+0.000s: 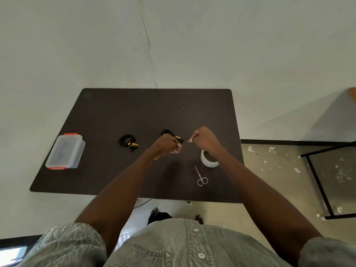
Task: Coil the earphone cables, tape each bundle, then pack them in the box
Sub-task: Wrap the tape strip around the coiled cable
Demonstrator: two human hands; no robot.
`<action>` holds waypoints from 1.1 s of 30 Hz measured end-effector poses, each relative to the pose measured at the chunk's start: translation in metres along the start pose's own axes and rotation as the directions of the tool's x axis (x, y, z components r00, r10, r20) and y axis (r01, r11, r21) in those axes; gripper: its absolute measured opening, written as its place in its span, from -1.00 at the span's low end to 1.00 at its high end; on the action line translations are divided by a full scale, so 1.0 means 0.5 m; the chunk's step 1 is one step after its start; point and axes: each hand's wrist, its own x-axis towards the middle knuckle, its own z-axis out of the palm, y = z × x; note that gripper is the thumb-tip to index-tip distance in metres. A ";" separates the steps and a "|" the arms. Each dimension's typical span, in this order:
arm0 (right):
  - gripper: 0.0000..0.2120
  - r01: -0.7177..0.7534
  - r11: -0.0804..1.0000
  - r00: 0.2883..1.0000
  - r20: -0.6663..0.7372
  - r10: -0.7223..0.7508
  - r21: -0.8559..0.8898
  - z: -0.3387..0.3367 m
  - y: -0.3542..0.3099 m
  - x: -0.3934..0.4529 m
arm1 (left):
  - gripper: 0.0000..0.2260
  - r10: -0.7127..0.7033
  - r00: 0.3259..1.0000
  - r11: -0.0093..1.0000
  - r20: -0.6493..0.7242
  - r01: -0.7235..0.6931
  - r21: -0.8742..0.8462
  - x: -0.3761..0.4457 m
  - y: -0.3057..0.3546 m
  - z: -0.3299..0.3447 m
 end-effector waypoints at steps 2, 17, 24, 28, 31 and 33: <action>-0.91 0.000 0.994 1.000 0.003 -0.001 0.108 -0.006 -0.006 0.000 | -0.78 -0.030 0.999 0.999 -0.029 0.030 -0.018 -0.005 -0.008 -0.014; -0.94 -0.060 0.841 0.994 0.111 0.000 0.538 0.095 -0.107 0.024 | -0.94 -0.087 0.984 0.895 -0.157 0.008 -0.447 -0.007 -0.105 -0.176; -0.91 -0.034 0.809 0.998 0.068 -0.007 0.587 0.215 -0.214 0.063 | -0.88 -0.047 0.952 0.920 -0.303 -0.077 -0.385 0.012 -0.167 -0.328; -0.94 -0.105 0.792 0.994 0.058 0.088 0.601 0.234 -0.225 0.074 | -0.88 -0.041 0.844 0.969 -0.535 -0.097 -0.227 0.031 -0.195 -0.370; -0.95 -0.161 0.763 0.986 0.077 0.146 0.626 0.255 -0.237 0.078 | -0.88 -0.013 0.790 0.991 -0.613 -0.074 -0.116 0.026 -0.220 -0.402; -0.92 -0.191 0.749 0.980 0.086 0.178 0.635 0.284 -0.252 0.087 | -0.87 -0.030 0.792 0.994 -0.609 -0.039 -0.099 0.025 -0.243 -0.429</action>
